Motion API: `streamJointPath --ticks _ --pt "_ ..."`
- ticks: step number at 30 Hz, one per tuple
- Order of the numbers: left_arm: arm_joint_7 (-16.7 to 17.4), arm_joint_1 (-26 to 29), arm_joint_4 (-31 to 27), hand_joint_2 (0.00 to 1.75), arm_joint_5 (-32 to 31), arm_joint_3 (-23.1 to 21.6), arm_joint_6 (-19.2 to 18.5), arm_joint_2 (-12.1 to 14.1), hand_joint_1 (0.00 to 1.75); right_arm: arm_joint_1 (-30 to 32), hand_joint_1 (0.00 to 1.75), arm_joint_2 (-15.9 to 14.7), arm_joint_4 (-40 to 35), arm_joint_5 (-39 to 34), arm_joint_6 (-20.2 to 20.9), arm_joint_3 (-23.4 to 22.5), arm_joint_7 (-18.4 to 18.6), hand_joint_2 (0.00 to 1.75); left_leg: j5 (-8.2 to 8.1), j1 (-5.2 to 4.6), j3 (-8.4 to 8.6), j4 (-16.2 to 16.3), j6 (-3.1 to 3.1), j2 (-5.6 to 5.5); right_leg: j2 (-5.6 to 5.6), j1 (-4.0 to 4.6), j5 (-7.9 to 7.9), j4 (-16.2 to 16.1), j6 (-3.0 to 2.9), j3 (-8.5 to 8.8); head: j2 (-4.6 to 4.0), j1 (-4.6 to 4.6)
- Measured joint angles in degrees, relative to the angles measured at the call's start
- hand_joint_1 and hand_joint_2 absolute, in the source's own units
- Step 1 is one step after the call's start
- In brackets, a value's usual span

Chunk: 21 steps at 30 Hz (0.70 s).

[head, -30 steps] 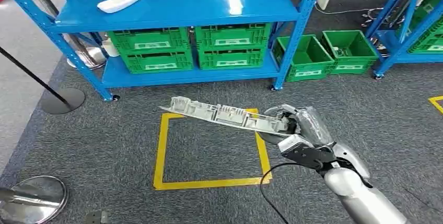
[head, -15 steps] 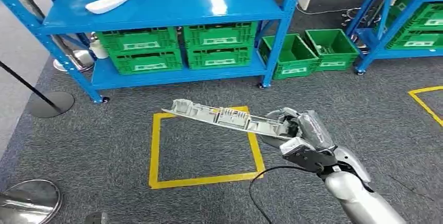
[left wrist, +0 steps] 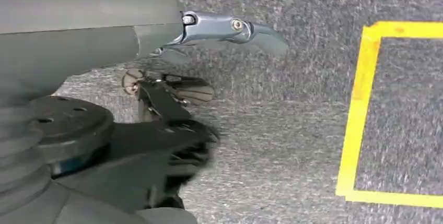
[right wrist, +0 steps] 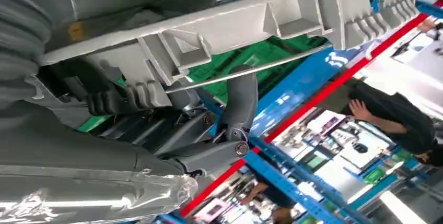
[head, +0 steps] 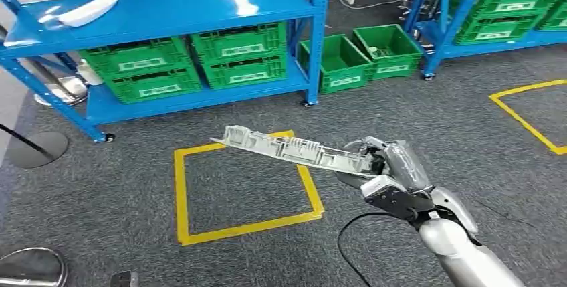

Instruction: Take the parts from the cabinet and place them on the table.

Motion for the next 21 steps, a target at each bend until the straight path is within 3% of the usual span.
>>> streamJointPath --ticks 1,2,5,6,7,8,10,11,12,13,14,15,16,17,19,21 --pt "0.0 0.0 0.0 1.75 0.0 0.0 0.0 0.0 0.0 0.0 1.75 0.0 0.0 0.0 0.0 0.0 0.0 1.75 0.05 0.06 1.51 -3.1 0.46 -2.63 0.39 0.09 0.18 0.1 0.29 -0.27 0.0 0.04" --pt "0.0 0.0 0.0 1.75 0.0 0.0 0.0 0.0 0.0 -0.1 1.75 0.0 0.0 0.0 0.0 0.0 0.0 1.75 -0.23 0.36 1.72 -4.3 0.25 -2.37 0.83 0.14 0.38 0.4 0.56 -0.83 0.0 0.13" --pt "0.0 -0.1 0.0 1.75 0.0 0.0 0.0 0.0 0.0 0.1 1.75 0.0 0.0 0.0 0.0 -0.1 0.0 1.75 0.3 -0.06 1.34 -4.1 1.02 -1.35 2.18 -0.31 1.31 -0.2 1.93 -1.36 0.0 0.09" --pt "0.0 -0.1 0.0 1.75 0.0 0.0 0.0 0.0 0.0 0.2 1.75 0.0 0.0 0.0 0.0 -0.2 0.0 1.75 0.69 0.35 1.34 -4.4 1.34 -0.58 1.4 -0.33 0.99 0.1 1.98 -1.95 0.0 0.0" --pt "0.0 -0.1 0.0 1.75 0.0 0.0 0.0 0.0 0.0 0.0 1.75 0.0 0.0 0.0 0.0 -0.2 0.0 1.75 0.75 0.35 1.3 -4.4 1.57 -0.21 -0.93 -0.15 -0.5 1.8 2.25 -2.59 0.0 0.52" --pt "0.0 -0.1 0.0 1.75 0.0 0.0 0.0 0.0 0.0 0.0 1.75 0.0 0.0 0.0 0.0 -0.2 0.0 1.75 0.77 0.33 1.24 -4.4 1.73 0.36 -2.42 -0.21 -3.03 5.7 2.61 -4.22 0.0 0.77" --pt "0.0 0.1 0.0 1.75 0.0 0.0 0.0 0.0 0.0 0.1 1.75 0.1 0.0 -0.1 0.0 -0.2 -0.1 1.75 0.85 0.31 1.04 -4.4 1.86 1.62 -3.34 -0.26 -7.55 15.6 3.2 -8.26 0.0 0.79" --pt "0.0 0.2 0.0 1.75 0.0 0.0 0.0 0.0 0.0 0.1 1.75 0.1 0.0 -0.1 0.0 -0.2 -0.1 1.75 0.89 0.31 0.98 -4.4 1.83 2.21 -3.4 -0.29 -8.28 18.3 3.37 -9.2 0.0 0.81" --pt "0.0 0.2 0.0 1.75 0.0 0.0 0.0 0.0 0.0 0.2 1.75 0.1 0.0 0.0 -0.1 -0.2 0.0 1.75 0.9 0.31 0.98 -4.4 1.81 2.78 -3.42 -0.3 -7.71 17.8 3.44 -8.67 0.0 0.83" --pt "0.0 0.1 0.0 1.75 -1.1 0.0 -0.2 0.0 0.0 0.5 1.75 0.1 -0.1 0.8 -0.9 -0.4 0.9 1.75 0.89 0.31 1.01 -4.4 1.79 3.42 -3.55 -0.3 -6.15 15.0 3.42 -6.8 0.0 0.81" --pt "0.0 -0.2 0.0 1.75 -3.3 -0.7 -0.5 0.1 0.0 2.2 1.75 0.0 -1.1 2.0 -3.2 -1.1 2.0 1.75 0.86 0.34 1.08 -4.3 1.74 3.71 -4.11 -0.3 -3.91 9.8 3.39 -3.63 0.0 0.74" --pt "0.2 -0.6 0.0 1.75 -5.0 -1.7 -0.9 0.1 0.0 4.9 1.75 -0.1 -2.7 2.4 -5.4 -2.3 1.9 1.75 0.76 0.36 1.15 -4.3 1.55 3.7 -5.57 -0.31 -1.9 3.8 3.45 0.01 0.0 0.85" --pt "0.5 -1.1 0.0 1.75 -5.7 -2.6 -1.0 0.3 0.0 7.1 1.75 -0.4 -3.9 2.3 -6.5 -3.5 1.5 1.75 0.62 0.04 1.17 -4.1 1.08 3.66 -7.95 0.04 -2.62 0.3 3.43 1.86 0.0 0.96" --pt "0.7 -1.4 0.1 1.75 -6.0 -3.3 -1.0 0.4 0.0 8.6 1.75 -0.6 -4.8 2.3 -7.0 -4.6 1.1 1.75 0.51 -0.21 1.03 -3.8 0.74 3.72 -6.7 0.01 -2.04 0.2 2.4 1.96 0.0 1.01" --pt "1.1 -1.9 0.1 1.75 -6.1 -4.0 -1.0 0.6 0.0 10.8 1.75 -0.8 -6.1 2.3 -7.4 -6.0 0.9 1.75 0.61 -0.26 1.02 -3.9 0.48 4.61 -5.61 0.12 -1.99 0.5 1.68 1.4 0.0 0.92" --pt "1.1 -2.4 0.1 1.75 -6.3 -4.8 -1.0 0.8 0.0 12.4 1.75 -1.0 -7.0 2.4 -7.4 -7.3 0.9 1.75 0.13 -0.18 0.95 -3.9 -0.4 5.75 -4.23 -0.16 -1.57 0.4 0.68 1.05 0.0 0.96"
